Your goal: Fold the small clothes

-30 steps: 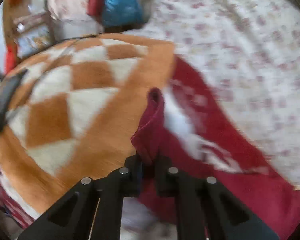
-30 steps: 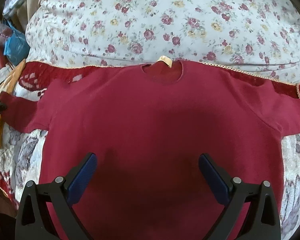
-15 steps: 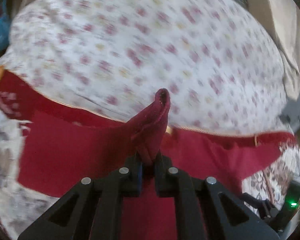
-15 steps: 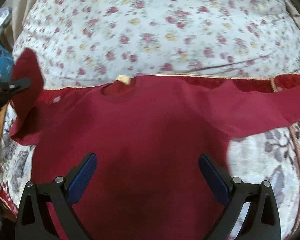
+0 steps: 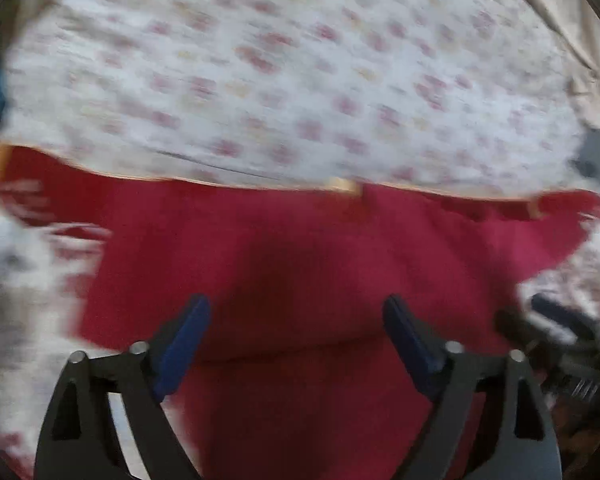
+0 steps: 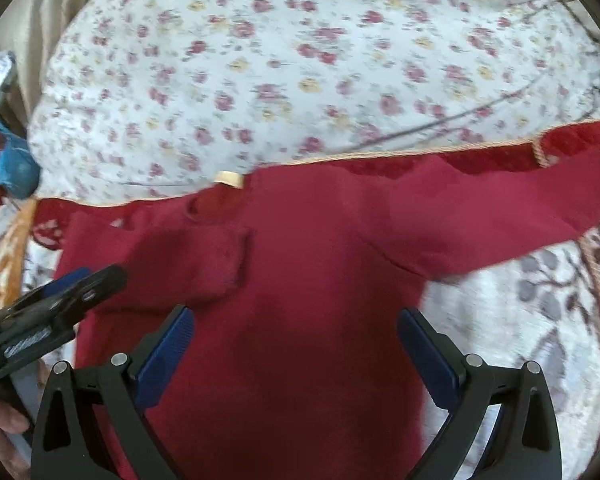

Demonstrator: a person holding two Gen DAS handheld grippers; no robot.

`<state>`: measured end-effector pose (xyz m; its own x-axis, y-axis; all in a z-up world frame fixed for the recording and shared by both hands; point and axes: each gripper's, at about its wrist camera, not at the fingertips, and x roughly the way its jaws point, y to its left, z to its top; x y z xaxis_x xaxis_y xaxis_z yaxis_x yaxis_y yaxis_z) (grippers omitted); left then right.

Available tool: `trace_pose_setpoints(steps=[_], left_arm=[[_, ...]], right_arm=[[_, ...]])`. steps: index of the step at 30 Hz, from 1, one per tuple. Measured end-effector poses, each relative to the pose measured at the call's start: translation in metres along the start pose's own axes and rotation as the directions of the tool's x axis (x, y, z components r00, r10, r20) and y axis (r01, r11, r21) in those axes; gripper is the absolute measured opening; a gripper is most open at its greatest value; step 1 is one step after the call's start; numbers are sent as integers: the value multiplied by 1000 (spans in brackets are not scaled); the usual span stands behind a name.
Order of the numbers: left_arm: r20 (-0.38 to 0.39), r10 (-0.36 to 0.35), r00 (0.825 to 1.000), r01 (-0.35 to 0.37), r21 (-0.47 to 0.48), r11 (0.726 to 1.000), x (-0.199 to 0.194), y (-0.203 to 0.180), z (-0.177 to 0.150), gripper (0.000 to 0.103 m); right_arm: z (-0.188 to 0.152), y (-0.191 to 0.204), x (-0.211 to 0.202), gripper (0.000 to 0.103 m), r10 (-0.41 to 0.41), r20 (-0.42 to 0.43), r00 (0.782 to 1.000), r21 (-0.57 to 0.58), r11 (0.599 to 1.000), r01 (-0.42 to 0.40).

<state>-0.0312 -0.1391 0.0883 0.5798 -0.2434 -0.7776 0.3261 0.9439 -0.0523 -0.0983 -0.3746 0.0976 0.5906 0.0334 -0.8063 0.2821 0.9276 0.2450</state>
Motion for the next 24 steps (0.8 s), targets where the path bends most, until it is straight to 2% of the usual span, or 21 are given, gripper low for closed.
trace_pose_setpoints(steps=[1, 3, 5, 7, 9, 11, 14, 17, 20, 24], left_arm=[[19, 35, 999, -35, -22, 999, -7, 15, -1, 90], [55, 86, 995, -80, -99, 992, -17, 49, -7, 91], [79, 146, 986, -128, -197, 972, -16, 84, -13, 95], [37, 214, 976, -198, -255, 947, -2, 110, -18, 95], [-12, 228, 974, -221, -296, 929, 8, 135, -19, 95], [-7, 233, 972, -222, -331, 917, 6, 147, -18, 95], [19, 229, 973, -205, -377, 903, -4, 160, -15, 95], [32, 237, 971, -209, -369, 906, -6, 159, -13, 95], [32, 221, 975, -197, -346, 917, -1, 149, -11, 95], [17, 208, 978, -196, -277, 941, 12, 125, -8, 95]], right_arm=[[0, 5, 4, 101, 6, -1, 1000, -14, 1000, -6], [3, 23, 21, 92, 15, -20, 1000, -69, 997, -17], [6, 33, 40, 85, 3, -27, 1000, -98, 995, -6], [13, 38, 62, 73, -28, -43, 999, -101, 995, 24], [20, 41, 87, 44, -44, -68, 997, -98, 995, 37], [22, 43, 104, 24, -44, -96, 994, -101, 994, 34], [31, 50, 101, 6, -49, -87, 995, -142, 989, 36], [46, 44, 67, 6, -29, 2, 1000, -159, 987, 29], [58, 21, 38, 6, -111, 90, 990, -134, 983, 123], [58, -13, 49, 6, -182, 49, 982, -75, 980, 185]])
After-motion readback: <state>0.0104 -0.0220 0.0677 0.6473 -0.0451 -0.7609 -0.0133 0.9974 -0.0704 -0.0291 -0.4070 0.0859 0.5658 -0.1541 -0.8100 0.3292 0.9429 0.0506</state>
